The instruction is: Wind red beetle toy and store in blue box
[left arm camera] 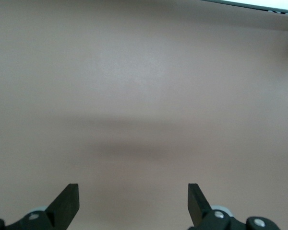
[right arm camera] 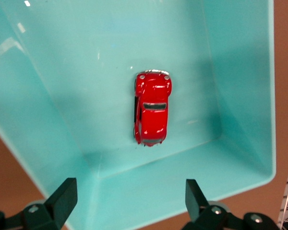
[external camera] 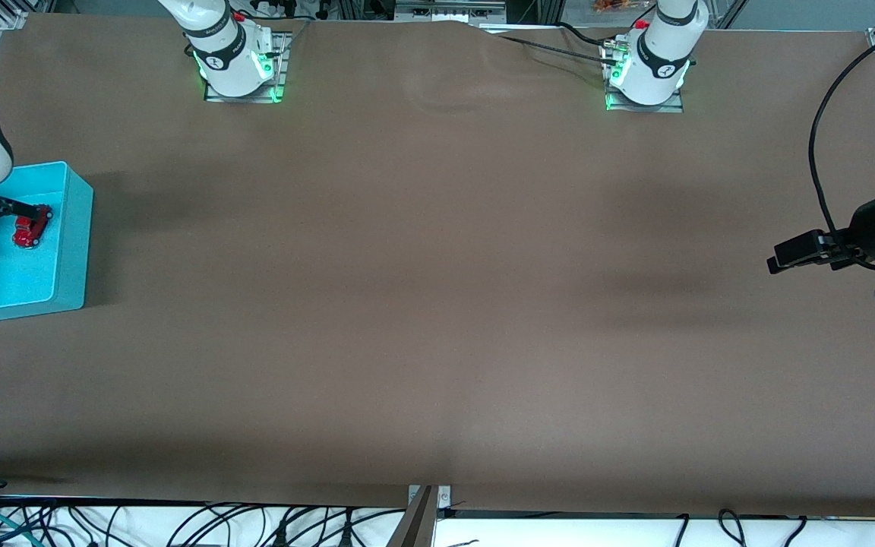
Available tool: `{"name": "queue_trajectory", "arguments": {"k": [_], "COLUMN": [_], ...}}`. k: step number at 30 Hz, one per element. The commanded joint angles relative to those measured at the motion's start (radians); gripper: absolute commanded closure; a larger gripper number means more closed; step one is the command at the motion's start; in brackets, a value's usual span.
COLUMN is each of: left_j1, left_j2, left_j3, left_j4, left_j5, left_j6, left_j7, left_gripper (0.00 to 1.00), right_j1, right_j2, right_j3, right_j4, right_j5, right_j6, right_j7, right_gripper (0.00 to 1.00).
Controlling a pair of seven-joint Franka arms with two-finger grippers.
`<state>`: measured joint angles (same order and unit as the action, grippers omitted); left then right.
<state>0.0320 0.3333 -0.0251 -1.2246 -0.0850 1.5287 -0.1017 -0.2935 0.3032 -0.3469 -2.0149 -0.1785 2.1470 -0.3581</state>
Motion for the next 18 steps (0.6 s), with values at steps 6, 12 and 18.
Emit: {"name": "queue_trajectory", "arguments": {"k": [6,12,18], "left_j1": [-0.006,-0.006,-0.006], "left_j2": [0.003,0.003,0.003], "left_j3": [0.007,0.007,0.007], "left_j4": [0.014,0.014,0.014], "left_j5": [0.004,0.004,0.004], "left_j6": [-0.007,-0.007,-0.007], "left_j7": [0.022,0.022,0.022], "left_gripper": [0.0,0.0,0.0], "right_j1": [0.062,0.115,0.161], "right_j2": [-0.117,-0.188,-0.249], "right_j3": [-0.033,-0.07,-0.092], "right_j4": [-0.002,0.001,0.001], "right_j5": [0.011,0.01,0.002], "right_j6": [-0.177,-0.265,-0.338], "right_j7": [-0.012,-0.01,-0.01], "right_gripper": [0.0,0.0,0.0]}}
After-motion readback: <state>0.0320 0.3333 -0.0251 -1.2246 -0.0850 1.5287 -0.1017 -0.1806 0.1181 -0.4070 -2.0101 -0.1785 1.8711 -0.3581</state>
